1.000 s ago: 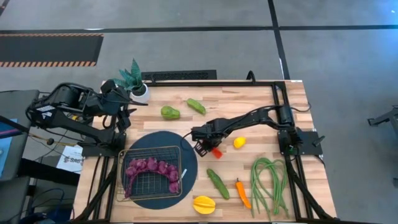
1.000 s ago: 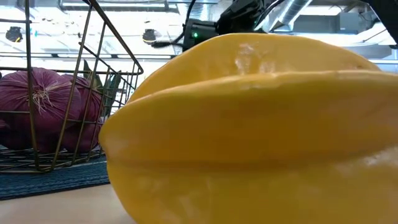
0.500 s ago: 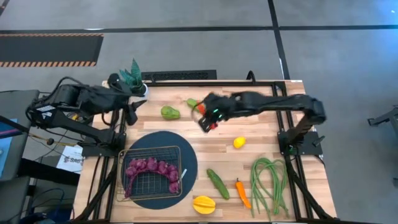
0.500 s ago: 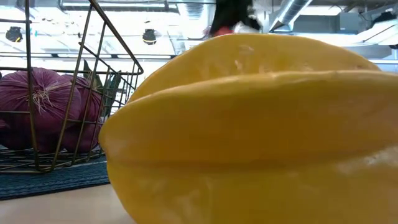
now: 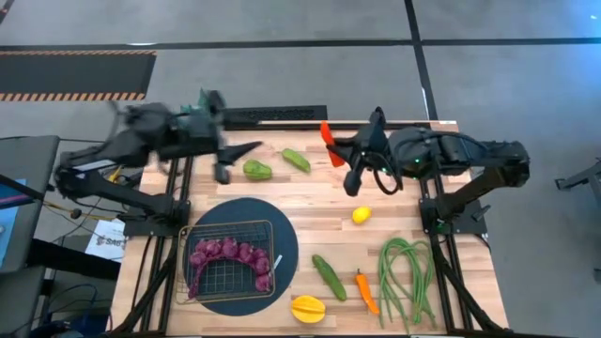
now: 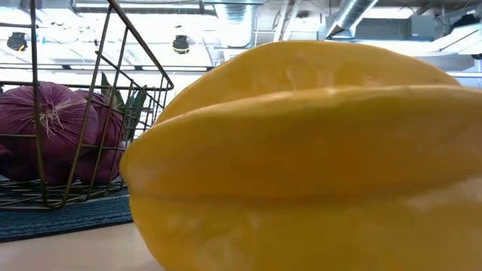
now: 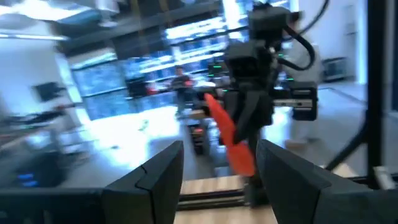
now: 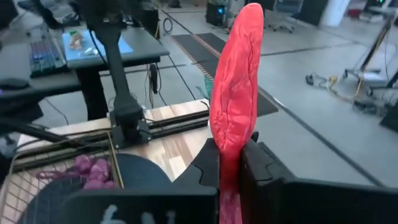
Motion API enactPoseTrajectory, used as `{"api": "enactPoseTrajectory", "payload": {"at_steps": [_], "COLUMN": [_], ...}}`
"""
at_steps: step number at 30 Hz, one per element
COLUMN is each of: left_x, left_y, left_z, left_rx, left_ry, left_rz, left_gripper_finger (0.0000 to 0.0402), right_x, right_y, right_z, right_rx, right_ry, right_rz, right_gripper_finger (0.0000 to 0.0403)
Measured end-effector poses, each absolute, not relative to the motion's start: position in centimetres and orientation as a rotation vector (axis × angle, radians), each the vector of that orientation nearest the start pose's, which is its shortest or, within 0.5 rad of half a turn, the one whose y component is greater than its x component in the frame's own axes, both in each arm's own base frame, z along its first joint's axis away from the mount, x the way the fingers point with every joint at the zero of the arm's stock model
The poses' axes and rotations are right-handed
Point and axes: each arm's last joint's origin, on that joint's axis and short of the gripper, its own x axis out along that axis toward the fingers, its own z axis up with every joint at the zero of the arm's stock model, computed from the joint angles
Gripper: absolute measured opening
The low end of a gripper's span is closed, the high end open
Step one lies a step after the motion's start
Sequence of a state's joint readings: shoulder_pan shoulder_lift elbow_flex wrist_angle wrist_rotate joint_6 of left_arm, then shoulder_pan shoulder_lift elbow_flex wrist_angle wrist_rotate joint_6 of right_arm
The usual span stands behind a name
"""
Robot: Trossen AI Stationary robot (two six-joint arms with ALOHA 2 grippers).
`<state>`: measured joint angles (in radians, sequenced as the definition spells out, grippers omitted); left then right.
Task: Build produce basket
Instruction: Put the orange carrot into the wire basket
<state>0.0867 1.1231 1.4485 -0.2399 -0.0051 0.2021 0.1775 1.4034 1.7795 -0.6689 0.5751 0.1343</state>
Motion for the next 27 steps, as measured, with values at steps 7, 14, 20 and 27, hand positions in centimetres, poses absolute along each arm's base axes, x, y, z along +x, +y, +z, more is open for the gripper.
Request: {"api": "enactPoseTrajectory", "payload": {"at_steps": [7, 14, 20, 27], "left_x": [27.9, 31.0, 31.7, 31.7], "left_y": [5.0, 7.4, 7.9, 7.8], "left_z": [46.9, 45.4, 45.6, 45.5], "left_rx": [0.074, -0.028, -0.011, -0.023], "left_ry": [-0.158, -0.096, -0.138, -0.129], "left_rz": [-0.150, -0.218, -0.253, -0.303], "left_gripper_finger": [0.0192, 0.0192, 0.0192, 0.0192], "right_x": [27.2, 27.1, 27.1, 29.0], "right_y": [3.6, 3.8, 3.8, 2.6], "right_z": [47.8, 47.8, 47.8, 47.4], "right_rx": [-0.088, -0.100, -0.097, -0.106], "right_ry": [0.295, 0.301, 0.299, 0.285], "right_rz": [-0.385, -0.374, -0.372, -0.415], "right_gripper_finger": [0.0021, 0.0021, 0.0021, 0.0021]}}
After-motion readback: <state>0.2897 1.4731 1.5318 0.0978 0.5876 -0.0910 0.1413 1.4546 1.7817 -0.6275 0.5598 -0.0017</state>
